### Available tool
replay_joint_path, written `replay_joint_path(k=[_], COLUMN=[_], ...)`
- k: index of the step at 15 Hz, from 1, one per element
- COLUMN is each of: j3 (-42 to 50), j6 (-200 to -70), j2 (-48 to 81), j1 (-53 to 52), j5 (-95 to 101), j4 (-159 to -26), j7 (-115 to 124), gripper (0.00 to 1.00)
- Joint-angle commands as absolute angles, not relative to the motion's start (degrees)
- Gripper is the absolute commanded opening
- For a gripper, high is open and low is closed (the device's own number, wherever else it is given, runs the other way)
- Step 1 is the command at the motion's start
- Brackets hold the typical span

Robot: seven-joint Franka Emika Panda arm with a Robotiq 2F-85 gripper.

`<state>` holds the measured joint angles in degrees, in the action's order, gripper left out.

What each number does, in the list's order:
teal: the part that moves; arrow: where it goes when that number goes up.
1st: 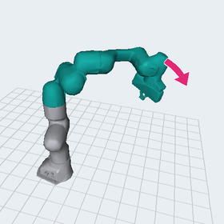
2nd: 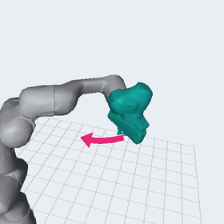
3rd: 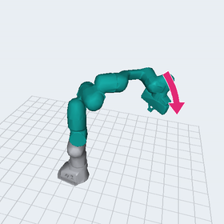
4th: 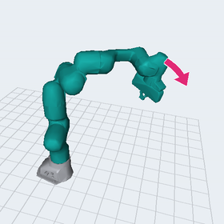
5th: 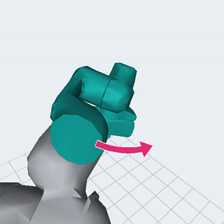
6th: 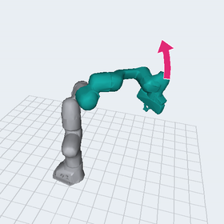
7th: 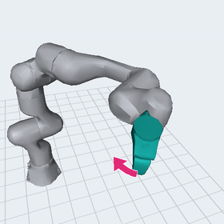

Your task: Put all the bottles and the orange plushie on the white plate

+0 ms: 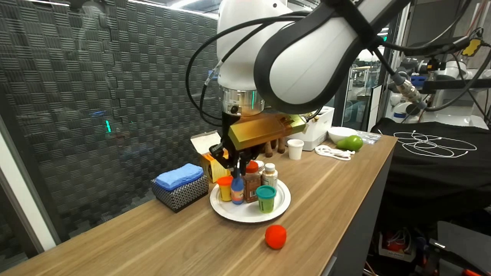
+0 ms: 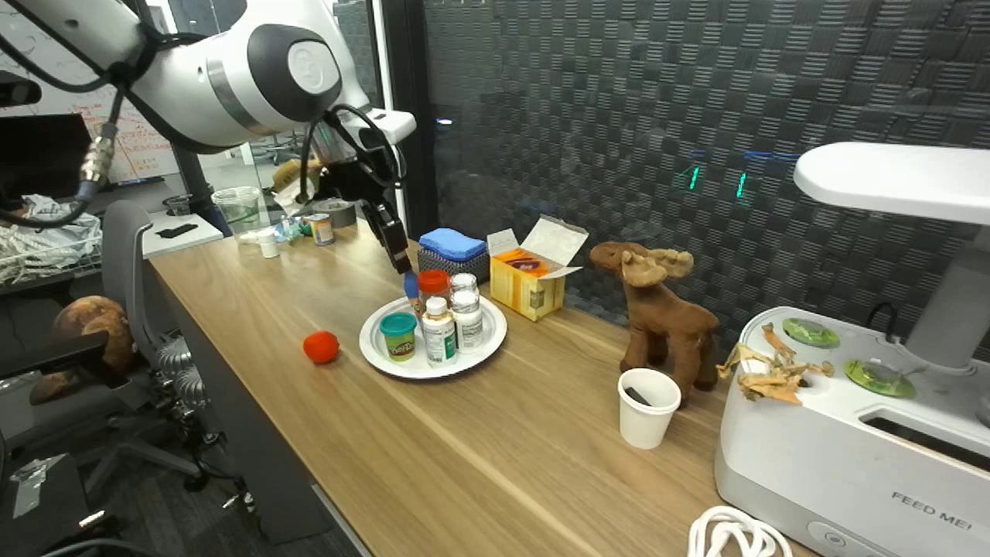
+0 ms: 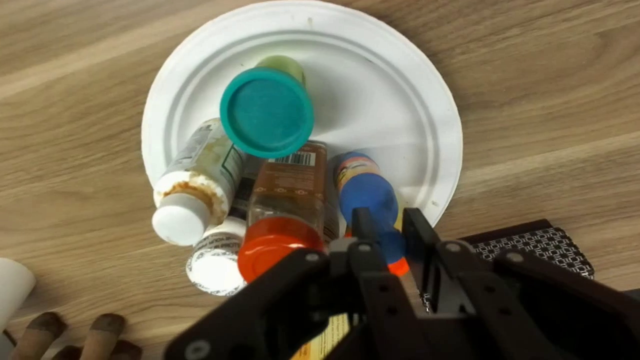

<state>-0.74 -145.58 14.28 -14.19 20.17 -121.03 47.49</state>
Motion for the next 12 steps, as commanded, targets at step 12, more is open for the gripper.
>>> replay_joint_path(k=[12], j3=[-0.9], j6=[-150.6], j2=[14.8], j1=[-12.5], j5=[14.7], j4=[-122.2], j7=[42.4], gripper=[0.09])
